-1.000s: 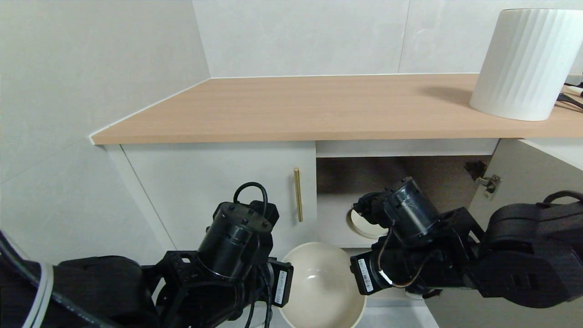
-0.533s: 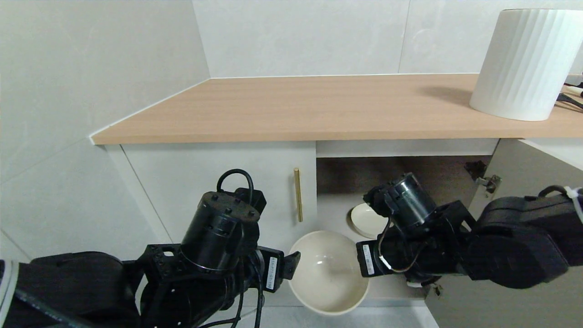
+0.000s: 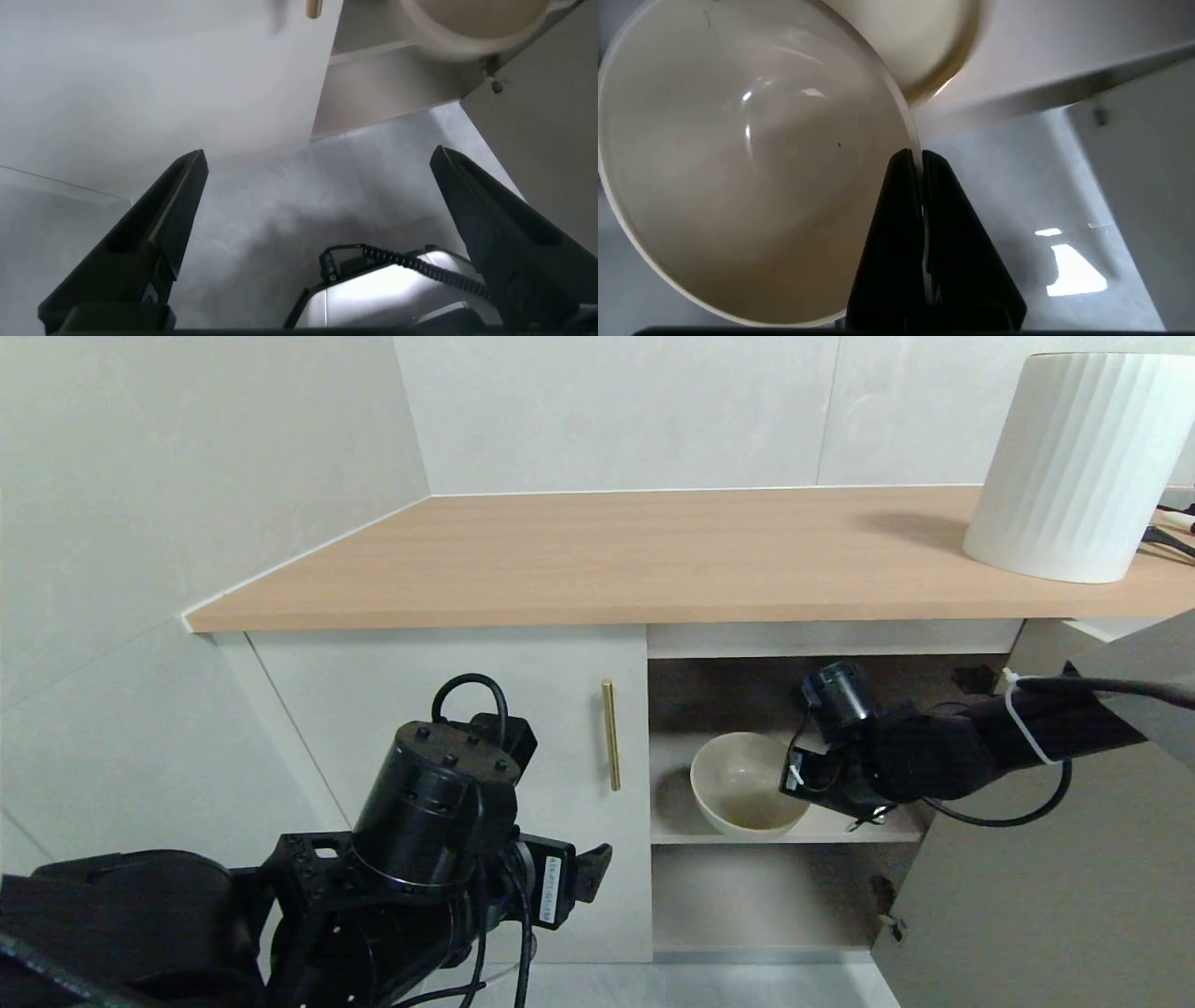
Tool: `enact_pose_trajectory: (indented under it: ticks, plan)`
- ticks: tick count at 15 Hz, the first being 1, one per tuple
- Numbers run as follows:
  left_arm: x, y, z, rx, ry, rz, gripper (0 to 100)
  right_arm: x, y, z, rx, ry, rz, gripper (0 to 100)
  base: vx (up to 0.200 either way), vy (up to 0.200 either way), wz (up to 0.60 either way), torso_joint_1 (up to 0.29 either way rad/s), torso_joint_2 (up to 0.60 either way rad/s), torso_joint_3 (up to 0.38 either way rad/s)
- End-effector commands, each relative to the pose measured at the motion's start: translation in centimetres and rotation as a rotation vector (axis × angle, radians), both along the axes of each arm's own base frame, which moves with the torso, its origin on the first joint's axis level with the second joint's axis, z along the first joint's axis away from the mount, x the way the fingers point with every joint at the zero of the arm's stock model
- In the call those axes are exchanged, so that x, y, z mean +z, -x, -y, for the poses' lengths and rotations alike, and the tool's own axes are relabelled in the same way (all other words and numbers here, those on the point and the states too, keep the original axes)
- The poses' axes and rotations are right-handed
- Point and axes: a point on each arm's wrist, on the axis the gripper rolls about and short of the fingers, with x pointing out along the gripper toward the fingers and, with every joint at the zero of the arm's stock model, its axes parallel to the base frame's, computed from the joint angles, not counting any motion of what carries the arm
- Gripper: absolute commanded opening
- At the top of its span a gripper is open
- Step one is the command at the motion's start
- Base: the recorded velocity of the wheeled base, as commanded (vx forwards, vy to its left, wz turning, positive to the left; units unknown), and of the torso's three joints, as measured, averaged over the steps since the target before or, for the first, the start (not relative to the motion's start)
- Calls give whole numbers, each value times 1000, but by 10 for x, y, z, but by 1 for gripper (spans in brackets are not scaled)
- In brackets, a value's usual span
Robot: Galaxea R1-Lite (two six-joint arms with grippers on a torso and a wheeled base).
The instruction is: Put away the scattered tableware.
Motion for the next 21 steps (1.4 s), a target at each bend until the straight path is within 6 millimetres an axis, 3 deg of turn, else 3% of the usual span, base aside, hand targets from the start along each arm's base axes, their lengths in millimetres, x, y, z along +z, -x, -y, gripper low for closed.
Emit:
enact_pose_trajectory:
  ticks: [1,5,10,21]
  plan:
    - [1,0,-1,2,2,2,100,-20,-26,13,-98,1,-11,0,0,0,0,0,0,0]
    - [5,0,-3,7,13,13,100,-28,-53,23,-191,6,31,0,0,0,0,0,0,0]
    - [4,0,-3,8,11,10,100,-40,-69,31,-226,13,34,0,0,0,0,0,0,0]
    - [6,-3,-5,24,20,16,100,-41,-74,25,-213,3,44,0,0,0,0,0,0,0]
